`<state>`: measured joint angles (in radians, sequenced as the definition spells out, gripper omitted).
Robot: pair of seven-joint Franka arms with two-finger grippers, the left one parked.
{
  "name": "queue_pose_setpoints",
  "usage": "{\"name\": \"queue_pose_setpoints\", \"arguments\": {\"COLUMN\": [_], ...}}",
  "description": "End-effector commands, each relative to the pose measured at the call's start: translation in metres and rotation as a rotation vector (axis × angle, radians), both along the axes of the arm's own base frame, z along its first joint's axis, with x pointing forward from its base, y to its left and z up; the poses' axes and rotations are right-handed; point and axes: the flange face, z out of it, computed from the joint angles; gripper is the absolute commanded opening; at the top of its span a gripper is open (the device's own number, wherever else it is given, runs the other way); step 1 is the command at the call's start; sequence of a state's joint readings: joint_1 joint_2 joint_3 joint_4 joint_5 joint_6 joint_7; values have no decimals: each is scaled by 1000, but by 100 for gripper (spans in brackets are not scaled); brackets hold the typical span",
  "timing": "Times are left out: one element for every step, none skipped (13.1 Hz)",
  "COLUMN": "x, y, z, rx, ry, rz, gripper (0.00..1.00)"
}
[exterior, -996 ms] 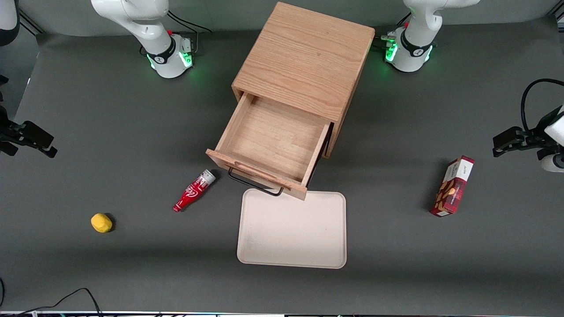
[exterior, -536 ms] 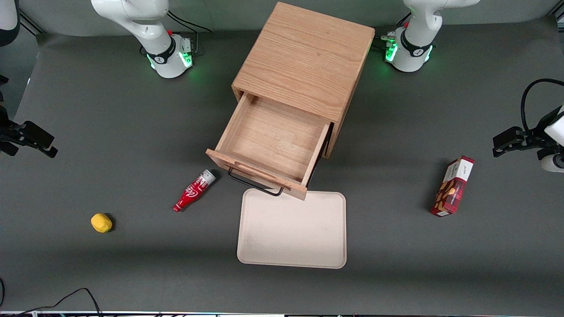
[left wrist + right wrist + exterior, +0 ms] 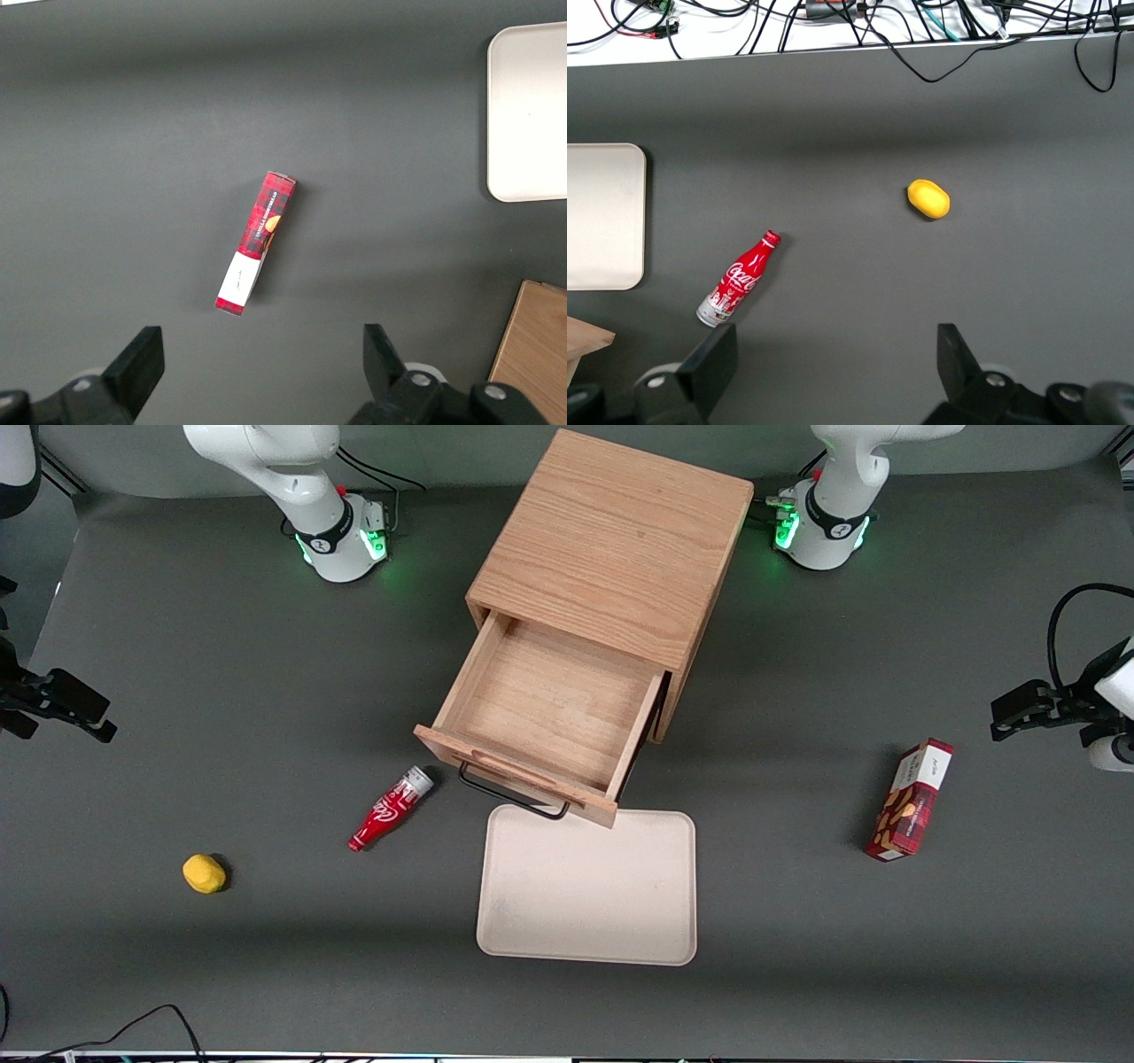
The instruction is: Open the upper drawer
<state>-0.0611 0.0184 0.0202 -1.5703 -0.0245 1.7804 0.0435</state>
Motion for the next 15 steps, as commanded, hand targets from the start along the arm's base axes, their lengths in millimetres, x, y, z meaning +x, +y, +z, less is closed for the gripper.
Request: {"name": "queue_pose_setpoints", "arguments": {"x": [3, 5, 5, 5, 5, 5, 5, 6, 6, 5, 6, 6, 6, 8, 9], "y": [6, 7, 9, 13, 13, 13, 13, 13, 13, 13, 13, 13, 13, 13, 12], "z": [3, 1, 1, 1, 1, 1, 1, 0, 0, 1, 0, 0, 0, 3, 3], "rx": [14, 14, 15, 15, 16, 15, 15, 16, 16, 16, 16, 17, 17, 16, 16], "ry": [-3, 0, 0, 0, -2, 0, 0, 1, 1, 0, 1, 1, 0, -6, -6], "rz": [30, 33, 35, 39, 38, 39, 39, 38, 35, 33, 38, 38, 36, 41, 41], "gripper": [100, 100, 100, 100, 100, 100, 100, 100, 100, 100, 100, 100, 100, 100, 100]}}
